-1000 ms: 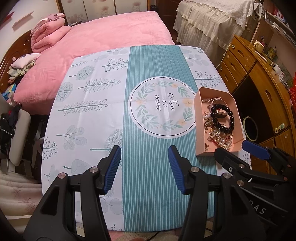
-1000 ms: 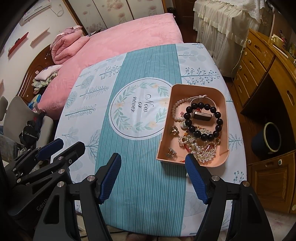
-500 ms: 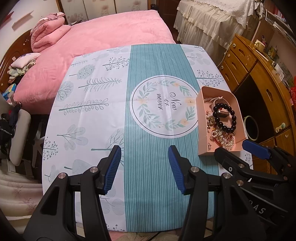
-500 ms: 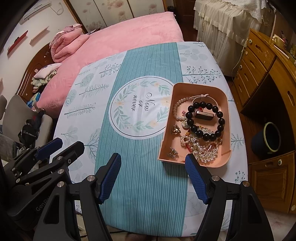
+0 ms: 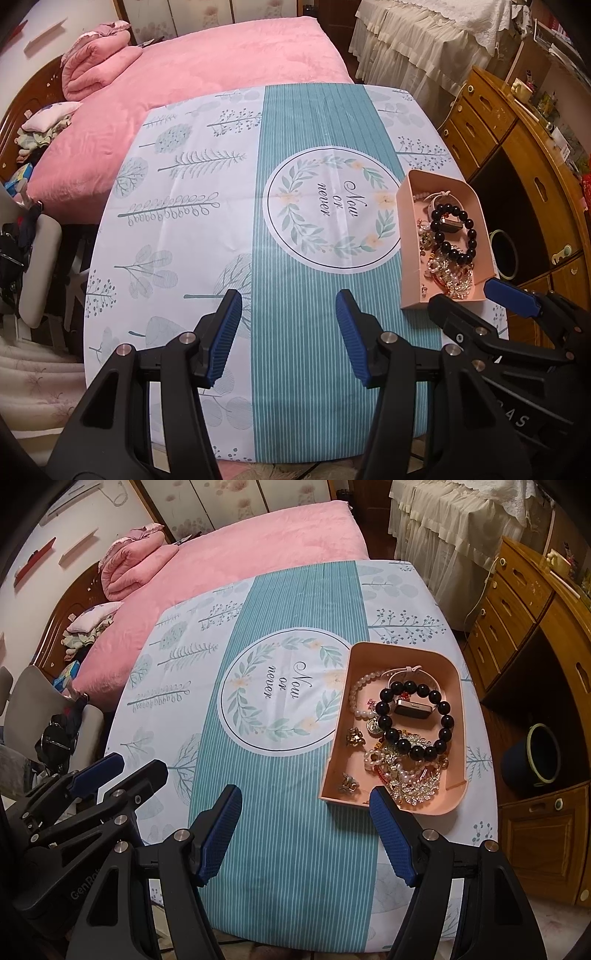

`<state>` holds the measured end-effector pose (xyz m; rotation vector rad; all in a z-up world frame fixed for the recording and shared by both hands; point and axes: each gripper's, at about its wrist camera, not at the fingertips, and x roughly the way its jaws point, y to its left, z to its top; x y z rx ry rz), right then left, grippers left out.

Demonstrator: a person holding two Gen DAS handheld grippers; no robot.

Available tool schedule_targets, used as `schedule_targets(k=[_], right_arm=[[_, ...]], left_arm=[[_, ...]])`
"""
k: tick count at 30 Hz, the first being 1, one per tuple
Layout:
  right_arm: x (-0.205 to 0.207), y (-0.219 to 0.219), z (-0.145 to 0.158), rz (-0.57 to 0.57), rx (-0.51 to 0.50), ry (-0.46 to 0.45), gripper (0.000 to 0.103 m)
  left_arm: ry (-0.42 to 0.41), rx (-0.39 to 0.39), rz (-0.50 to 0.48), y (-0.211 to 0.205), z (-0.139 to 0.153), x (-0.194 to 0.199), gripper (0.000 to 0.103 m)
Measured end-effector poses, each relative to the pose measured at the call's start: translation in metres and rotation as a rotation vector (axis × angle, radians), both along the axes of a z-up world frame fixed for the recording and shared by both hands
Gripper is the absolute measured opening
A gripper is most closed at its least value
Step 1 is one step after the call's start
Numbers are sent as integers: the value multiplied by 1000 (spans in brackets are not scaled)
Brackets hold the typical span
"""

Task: Organize jewelry

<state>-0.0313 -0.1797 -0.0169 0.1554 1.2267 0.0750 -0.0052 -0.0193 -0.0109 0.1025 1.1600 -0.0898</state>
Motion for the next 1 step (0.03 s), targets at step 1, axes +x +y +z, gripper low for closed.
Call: schedule_targets(k=[1], right_arm=[[1,1,-1,1,-1,2,73]], left_arm=[[2,1,1,0,0,0,50]])
